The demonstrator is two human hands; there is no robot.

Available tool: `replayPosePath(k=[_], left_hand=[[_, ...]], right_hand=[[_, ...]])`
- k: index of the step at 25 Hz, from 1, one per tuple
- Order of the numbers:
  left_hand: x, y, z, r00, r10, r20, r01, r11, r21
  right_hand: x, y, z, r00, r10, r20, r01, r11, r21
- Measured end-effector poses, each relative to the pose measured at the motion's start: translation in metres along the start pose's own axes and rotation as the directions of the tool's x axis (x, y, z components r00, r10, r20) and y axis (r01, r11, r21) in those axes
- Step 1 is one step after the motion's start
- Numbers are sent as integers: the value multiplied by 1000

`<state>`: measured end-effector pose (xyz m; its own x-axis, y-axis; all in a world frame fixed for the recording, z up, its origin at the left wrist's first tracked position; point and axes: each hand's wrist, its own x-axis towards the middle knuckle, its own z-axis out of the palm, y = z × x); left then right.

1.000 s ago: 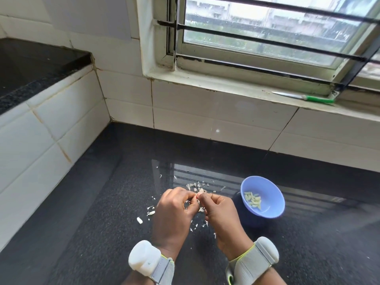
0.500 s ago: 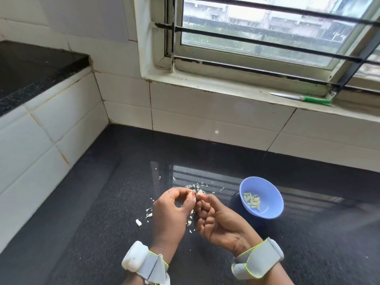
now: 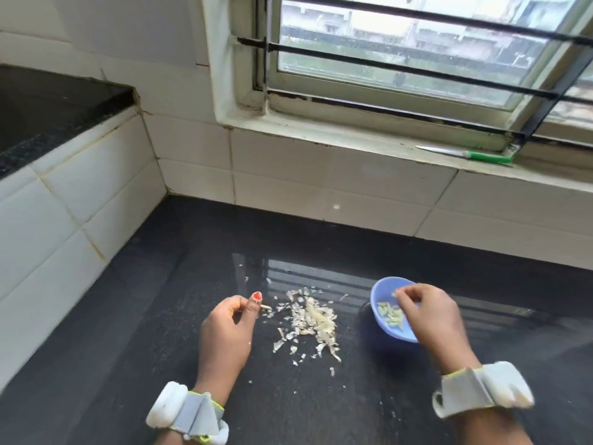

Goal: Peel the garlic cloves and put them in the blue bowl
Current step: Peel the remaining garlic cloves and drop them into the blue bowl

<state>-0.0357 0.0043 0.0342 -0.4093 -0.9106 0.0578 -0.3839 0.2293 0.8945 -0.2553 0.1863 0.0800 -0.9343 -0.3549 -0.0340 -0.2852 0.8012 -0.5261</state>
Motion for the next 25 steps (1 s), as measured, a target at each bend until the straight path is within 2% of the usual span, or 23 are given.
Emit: replayPosePath(k=[1, 3, 8, 10, 12, 13, 15, 16, 18, 20, 21, 22, 24, 25], left_hand=[[5, -4, -3, 998, -57, -3, 57, 998, -32], [12, -13, -10, 989, -146, 14, 146, 979, -143], [17, -31, -34, 988, -152, -24, 144, 966, -214], [19, -36, -43, 985, -168, -40, 153, 956, -252], [21, -38, -50, 981, -181, -69, 156, 949, -274], [22, -39, -53, 979, -188, -82, 159, 948, -275], [23, -42, -57, 974, -208, -85, 178, 945, -273], [23, -41, -58, 973, -217, -78, 189, 944, -270], [22, -40, -61, 970, -231, -71, 206, 944, -259], [22, -37, -66, 970, -231, -71, 204, 941, -270], [21, -36, -69, 971, -230, -72, 202, 940, -274], [20, -36, -71, 970, -231, -69, 204, 939, -277], [19, -37, -75, 968, -243, -66, 216, 936, -279], [18, -38, -76, 965, -253, -65, 225, 933, -279]], right_hand=[[1, 5, 2, 999, -13, 44, 18, 993, -118], [1, 5, 7, 996, -16, 86, 35, 975, -217], [-7, -9, 16, 998, 6, 65, 8, 977, -214], [-8, -17, 21, 994, -111, -22, 106, 983, -151], [-15, -39, 30, 957, -278, -78, 278, 961, -16], [-21, -54, 40, 927, -371, -62, 374, 927, 38], [-43, -84, 68, 822, -565, 77, 556, 824, 113], [-56, -98, 84, 736, -658, 156, 642, 753, 144], [-82, -120, 119, 521, -793, 315, 788, 589, 177], [-106, -133, 148, 362, -824, 436, 882, 454, 127], [-115, -137, 157, 331, -828, 452, 913, 403, 70], [-121, -138, 162, 332, -838, 434, 928, 373, 11], [-133, -141, 163, 368, -847, 384, 926, 371, -71], [-136, -142, 163, 385, -831, 402, 917, 394, -65]])
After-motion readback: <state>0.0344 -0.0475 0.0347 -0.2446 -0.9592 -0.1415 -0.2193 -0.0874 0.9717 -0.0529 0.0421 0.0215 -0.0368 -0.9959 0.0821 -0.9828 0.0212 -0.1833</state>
